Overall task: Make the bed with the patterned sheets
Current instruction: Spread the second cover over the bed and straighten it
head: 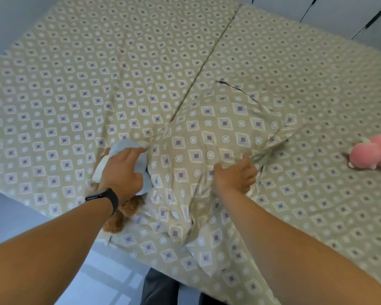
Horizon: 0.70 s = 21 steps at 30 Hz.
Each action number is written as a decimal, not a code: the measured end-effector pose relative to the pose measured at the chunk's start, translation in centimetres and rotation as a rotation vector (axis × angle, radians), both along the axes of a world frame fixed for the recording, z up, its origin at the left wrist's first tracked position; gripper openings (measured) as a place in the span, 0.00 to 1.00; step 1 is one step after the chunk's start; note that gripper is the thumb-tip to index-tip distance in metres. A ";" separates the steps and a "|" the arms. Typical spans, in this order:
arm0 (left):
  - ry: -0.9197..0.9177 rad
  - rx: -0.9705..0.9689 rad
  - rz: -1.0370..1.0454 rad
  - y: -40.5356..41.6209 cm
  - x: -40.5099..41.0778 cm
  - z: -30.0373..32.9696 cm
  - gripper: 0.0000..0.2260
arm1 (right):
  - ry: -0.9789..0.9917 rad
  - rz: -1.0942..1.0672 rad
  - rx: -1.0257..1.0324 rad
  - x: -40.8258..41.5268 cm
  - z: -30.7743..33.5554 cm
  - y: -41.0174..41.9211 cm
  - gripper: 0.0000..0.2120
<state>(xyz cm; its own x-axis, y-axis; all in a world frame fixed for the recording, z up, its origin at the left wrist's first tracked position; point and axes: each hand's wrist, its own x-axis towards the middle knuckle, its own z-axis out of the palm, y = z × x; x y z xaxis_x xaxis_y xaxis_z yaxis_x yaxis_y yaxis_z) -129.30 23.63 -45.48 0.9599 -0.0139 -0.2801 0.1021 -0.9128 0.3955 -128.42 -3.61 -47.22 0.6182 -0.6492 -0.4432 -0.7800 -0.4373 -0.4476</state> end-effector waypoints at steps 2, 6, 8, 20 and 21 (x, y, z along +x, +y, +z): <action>0.114 -0.064 -0.099 -4.2 -0.3 -0.3 0.30 | 0.053 -0.272 0.289 -0.1 -1.0 -2.1 0.43; 0.319 -0.072 -0.239 -11.7 -1.6 -1.2 0.31 | 0.071 -0.260 0.607 -0.7 -3.4 -4.7 0.33; 0.331 -0.077 -0.243 -14.1 -2.1 -0.9 0.34 | 0.055 -0.200 0.621 -0.5 -4.0 -5.5 0.28; 0.119 0.125 -0.249 -16.0 0.1 17.9 0.17 | -0.271 0.295 0.444 -0.7 23.4 -6.0 0.11; 0.072 0.179 -0.294 -16.1 0.7 19.8 0.13 | -0.286 0.343 0.382 -0.9 24.9 -6.6 0.12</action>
